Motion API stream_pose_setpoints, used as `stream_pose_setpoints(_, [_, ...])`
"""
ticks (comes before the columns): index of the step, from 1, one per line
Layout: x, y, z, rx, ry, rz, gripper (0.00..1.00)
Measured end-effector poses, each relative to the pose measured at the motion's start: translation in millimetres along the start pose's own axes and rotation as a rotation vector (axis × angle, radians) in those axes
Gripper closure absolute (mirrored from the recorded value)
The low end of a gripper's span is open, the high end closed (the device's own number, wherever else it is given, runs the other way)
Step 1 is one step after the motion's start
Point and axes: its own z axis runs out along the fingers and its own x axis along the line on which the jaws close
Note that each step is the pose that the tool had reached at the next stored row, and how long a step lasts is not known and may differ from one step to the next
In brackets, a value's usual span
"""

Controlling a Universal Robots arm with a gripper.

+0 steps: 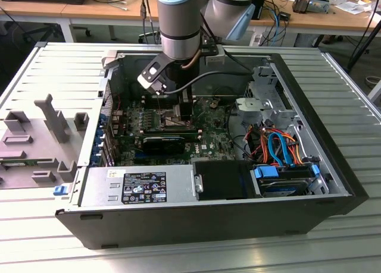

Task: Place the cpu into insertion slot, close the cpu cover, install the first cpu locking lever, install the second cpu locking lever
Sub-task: 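Place the cpu into insertion slot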

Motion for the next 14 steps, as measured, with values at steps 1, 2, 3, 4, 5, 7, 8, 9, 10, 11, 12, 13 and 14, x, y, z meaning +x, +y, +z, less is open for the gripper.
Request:
stream_pose_setpoints(1, [0.0,-0.3,0.3,0.0,0.0001,-0.001,0.45])
stream_pose_setpoints(2, [0.0,-0.9,0.8,0.0,0.0004,-0.003,0.45])
stream_pose_setpoints(3, [0.1,-1.4,1.2,-0.0001,0.0005,-0.004,0.45])
stream_pose_setpoints(4, [0.1,-1.9,1.7,-0.0001,0.0006,-0.005,0.45])
stream_pose_setpoints(5, [0.1,-2.3,2.0,-0.0001,0.0007,-0.005,0.45])
stream_pose_setpoints(7, [0.4,-3.4,2.8,-0.0001,0.0007,-0.005,0.45])
stream_pose_setpoints(8, [0.6,-3.8,3.1,0.0,0.0006,-0.005,0.45])
stream_pose_setpoints(9, [0.8,-4.2,3.4,0.0,0.0006,-0.005,0.45])
stream_pose_setpoints(10, [0.9,-4.7,3.7,0.0,0.0007,-0.005,0.45])
stream_pose_setpoints(11, [1.2,-5.4,4.3,0.0,0.0006,-0.005,0.45])
stream_pose_setpoints(12, [1.5,-5.9,4.8,0.0,0.0007,-0.005,0.45])
stream_pose_setpoints(13, [1.7,-6.2,5.0,0.0,0.0006,-0.005,0.45])
stream_pose_setpoints(14, [1.9,-6.5,5.4,0.0,0.0006,-0.005,0.45])
